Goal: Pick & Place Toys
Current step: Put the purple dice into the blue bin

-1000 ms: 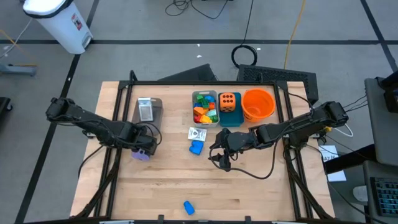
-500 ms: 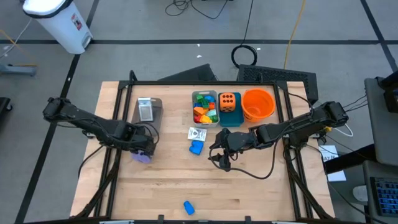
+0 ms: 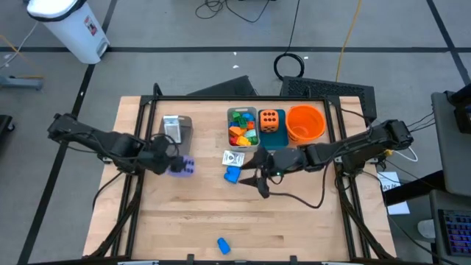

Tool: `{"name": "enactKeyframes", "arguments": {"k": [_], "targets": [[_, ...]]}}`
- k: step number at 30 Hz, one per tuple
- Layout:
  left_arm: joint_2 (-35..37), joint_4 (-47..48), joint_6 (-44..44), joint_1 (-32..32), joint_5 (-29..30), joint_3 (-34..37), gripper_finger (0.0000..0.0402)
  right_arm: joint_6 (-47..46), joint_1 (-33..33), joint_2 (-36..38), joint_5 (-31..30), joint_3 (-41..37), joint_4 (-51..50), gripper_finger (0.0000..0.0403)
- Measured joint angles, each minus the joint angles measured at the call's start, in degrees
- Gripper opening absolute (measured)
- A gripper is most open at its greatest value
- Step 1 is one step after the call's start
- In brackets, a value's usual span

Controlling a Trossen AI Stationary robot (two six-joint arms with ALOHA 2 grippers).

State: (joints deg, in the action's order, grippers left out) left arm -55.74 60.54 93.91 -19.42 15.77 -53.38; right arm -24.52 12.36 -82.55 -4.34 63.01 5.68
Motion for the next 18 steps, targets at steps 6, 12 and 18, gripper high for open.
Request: {"name": "enactKeyframes", "arguments": {"k": [6, 12, 18], "targets": [[3.7, -15.6, -7.9, 0.2, 11.4, -1.6, 0.0329, 9.1, -2.3, 2.3, -0.1, 0.0, 7.2, 0.0247], [5.6, -35.1, -23.8, 2.3, 16.7, -1.6, 0.0329, 12.3, -6.2, 5.7, -0.6, -0.1, 13.0, 0.0247], [6.0, -53.8, -40.8, 7.7, 10.8, -1.6, 0.0329, 16.5, -10.5, 8.9, -10.0, -0.1, 18.8, 0.0247]]}}
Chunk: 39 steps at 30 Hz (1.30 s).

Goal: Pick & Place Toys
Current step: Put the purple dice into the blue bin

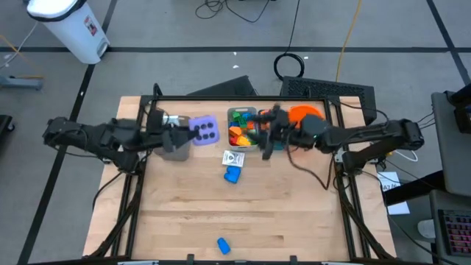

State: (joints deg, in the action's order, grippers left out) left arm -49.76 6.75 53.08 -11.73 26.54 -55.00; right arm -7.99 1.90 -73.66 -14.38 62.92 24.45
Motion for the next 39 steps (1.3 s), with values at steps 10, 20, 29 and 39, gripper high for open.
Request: {"name": "enactKeyframes", "arguments": {"k": [10, 20, 29, 39], "targets": [[-1.0, -17.4, -12.1, 12.7, -23.1, -0.1, 0.033, 1.7, -4.1, 4.4, -9.7, 0.1, 4.9, 0.0247], [-6.7, -17.7, -7.7, 20.9, -37.4, 0.0, 0.0329, 0.3, -3.7, 5.3, -9.6, 0.1, 5.1, 0.0247], [-13.3, -25.2, -5.4, 21.4, -37.2, 0.0, 0.0331, 0.4, -3.7, 5.3, -6.2, 0.1, 4.5, 0.0248], [-16.7, -27.9, -1.3, 21.5, -36.0, 0.0, 0.0332, 9.0, -4.1, 8.4, 6.1, 0.1, 2.7, 0.0328]]}}
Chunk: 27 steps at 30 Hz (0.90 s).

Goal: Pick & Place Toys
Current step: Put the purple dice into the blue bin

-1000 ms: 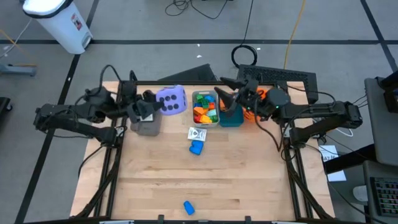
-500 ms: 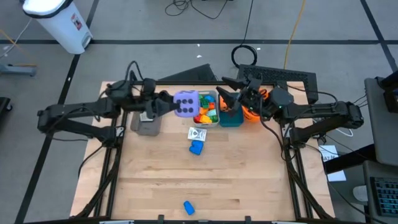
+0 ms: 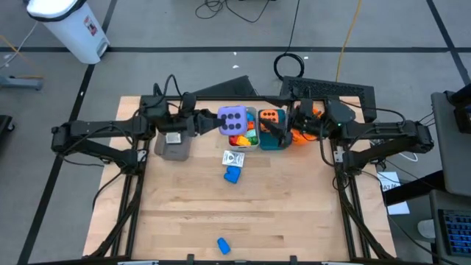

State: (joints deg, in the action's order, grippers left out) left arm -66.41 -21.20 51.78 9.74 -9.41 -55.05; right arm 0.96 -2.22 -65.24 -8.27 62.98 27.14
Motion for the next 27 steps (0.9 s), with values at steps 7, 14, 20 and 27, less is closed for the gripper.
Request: {"name": "enactKeyframes", "arguments": {"k": [7, 14, 20, 27], "targets": [[0.0, 0.1, 4.3, 0.6, 0.6, 0.0, 0.0332, 7.3, 1.8, 1.0, 2.7, 0.0, -9.0, 0.0394], [-0.5, 3.1, 7.4, 1.1, 0.4, 0.0, 0.0333, 9.5, 2.8, 0.5, 2.5, 0.0, -12.9, 0.0397], [-1.9, 3.1, 9.2, 1.1, 0.4, 0.0, 0.0333, 10.9, 2.7, 0.2, 2.4, 0.0, -13.5, 0.0399], [-7.2, 3.5, 8.6, 1.3, -3.0, -4.8, 0.0333, 11.2, 2.7, -0.9, 1.6, 0.1, -15.6, 0.0399]]}}
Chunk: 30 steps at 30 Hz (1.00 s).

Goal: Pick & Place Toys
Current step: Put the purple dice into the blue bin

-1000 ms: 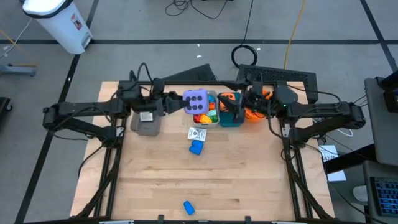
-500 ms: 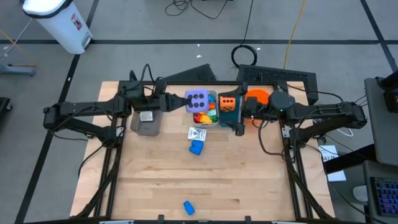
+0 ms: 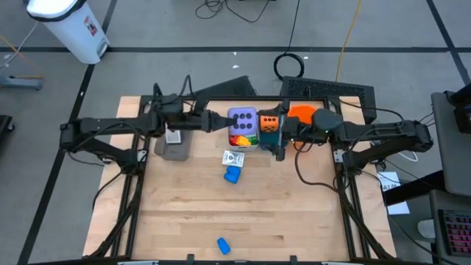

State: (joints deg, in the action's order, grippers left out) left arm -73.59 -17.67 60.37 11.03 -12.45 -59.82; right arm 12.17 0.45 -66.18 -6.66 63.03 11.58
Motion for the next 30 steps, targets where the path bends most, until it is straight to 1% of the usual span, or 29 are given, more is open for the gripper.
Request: {"name": "enactKeyframes", "arguments": {"k": [3, 7, 11, 19, 26, 28, 30], "targets": [[-2.0, 1.8, -1.0, 0.7, -2.1, -3.7, 0.0333, 0.4, 0.0, 0.0, -1.7, 0.1, 0.5, 0.0399], [-3.8, 7.5, -2.9, 1.5, -4.3, -8.2, 0.0333, 1.9, 0.0, 0.4, -5.1, 0.1, 0.2, 0.0399], [-4.1, 10.1, -4.0, 1.5, -4.7, -9.8, 0.0333, 3.7, 0.0, 1.1, -6.8, 0.0, 0.1, 0.0399], [-4.1, 10.5, -1.8, 1.4, -8.5, -9.8, 0.0333, 4.0, -0.9, 1.6, -6.4, 0.0, 0.0, 0.04], [-4.2, 10.9, -1.0, 1.0, -9.6, -9.8, 0.0333, 3.4, -1.2, 1.6, -5.6, 0.0, 0.0, 0.04], [-4.2, 11.3, -0.3, 0.9, -10.4, -9.8, 0.0333, 2.2, -1.3, 1.6, -4.0, 0.0, 0.0, 0.04], [-4.7, 11.3, 0.3, 0.9, -11.2, -9.9, 0.0333, 1.0, -1.4, 1.6, -1.1, 0.0, 0.0, 0.04]]}}
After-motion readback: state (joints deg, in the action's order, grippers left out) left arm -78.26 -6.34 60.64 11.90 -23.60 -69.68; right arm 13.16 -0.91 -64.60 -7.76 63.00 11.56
